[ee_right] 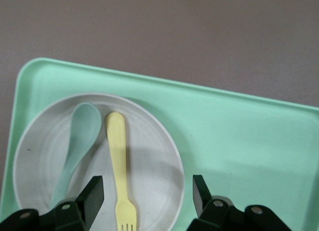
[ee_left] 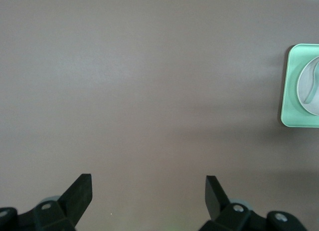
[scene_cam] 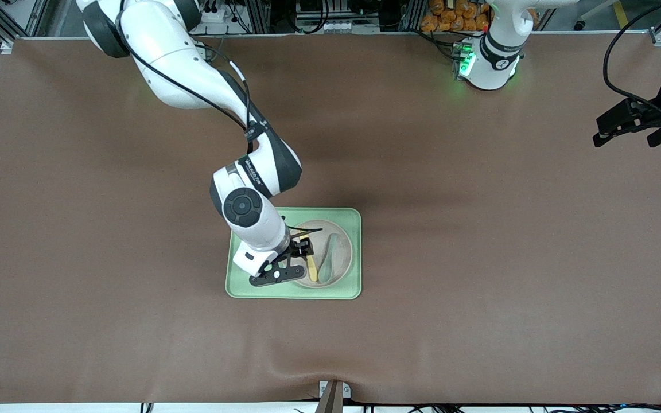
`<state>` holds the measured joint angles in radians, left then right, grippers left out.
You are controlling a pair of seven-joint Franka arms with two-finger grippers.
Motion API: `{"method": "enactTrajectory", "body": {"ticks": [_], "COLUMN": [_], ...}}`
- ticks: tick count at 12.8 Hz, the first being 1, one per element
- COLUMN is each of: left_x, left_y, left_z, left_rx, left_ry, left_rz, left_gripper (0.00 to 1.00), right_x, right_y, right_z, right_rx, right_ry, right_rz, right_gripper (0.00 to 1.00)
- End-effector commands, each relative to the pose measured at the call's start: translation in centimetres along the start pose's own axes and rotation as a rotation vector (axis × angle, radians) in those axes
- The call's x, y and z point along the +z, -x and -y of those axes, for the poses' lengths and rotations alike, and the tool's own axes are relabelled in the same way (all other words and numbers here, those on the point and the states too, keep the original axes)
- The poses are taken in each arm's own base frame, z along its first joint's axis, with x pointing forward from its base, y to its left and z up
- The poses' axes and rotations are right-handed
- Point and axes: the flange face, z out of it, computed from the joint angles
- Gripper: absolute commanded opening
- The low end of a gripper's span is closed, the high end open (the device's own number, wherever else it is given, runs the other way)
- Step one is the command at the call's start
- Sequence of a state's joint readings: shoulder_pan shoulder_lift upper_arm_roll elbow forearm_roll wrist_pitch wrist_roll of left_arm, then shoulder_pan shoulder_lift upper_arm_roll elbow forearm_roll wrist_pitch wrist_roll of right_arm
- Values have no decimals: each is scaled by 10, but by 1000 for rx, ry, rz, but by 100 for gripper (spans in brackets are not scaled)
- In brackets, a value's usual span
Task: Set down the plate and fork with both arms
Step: 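Lower the right gripper over the yellow fork on the plate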
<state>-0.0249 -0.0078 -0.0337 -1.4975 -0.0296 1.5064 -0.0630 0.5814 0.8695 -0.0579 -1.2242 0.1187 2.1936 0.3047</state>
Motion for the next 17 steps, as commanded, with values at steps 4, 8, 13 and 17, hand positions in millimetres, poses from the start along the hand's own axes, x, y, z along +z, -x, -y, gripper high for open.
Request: {"method": "enactTrajectory", "body": {"ticks": [4,8,13,17], "left_x": [5,5,19,13], "left_y": [3,3,-2,0], "left_z": [1,0,-2,1], "left_rx": [24,25,26,26], "left_ry": [-21,-17,-19,-19], "left_rz": [8,10,42,33], "left_gripper": [100,100,100,100], "right_x": [36,43,62,63], "right_y": [15,23,29,29], "right_z": [32,44,53,53], "right_rx": [-41,-59,-71,-78], "right_ry": [27,29,31,30], "right_rz": [25,35,37,31], "right_gripper": [73,67,54,42]}}
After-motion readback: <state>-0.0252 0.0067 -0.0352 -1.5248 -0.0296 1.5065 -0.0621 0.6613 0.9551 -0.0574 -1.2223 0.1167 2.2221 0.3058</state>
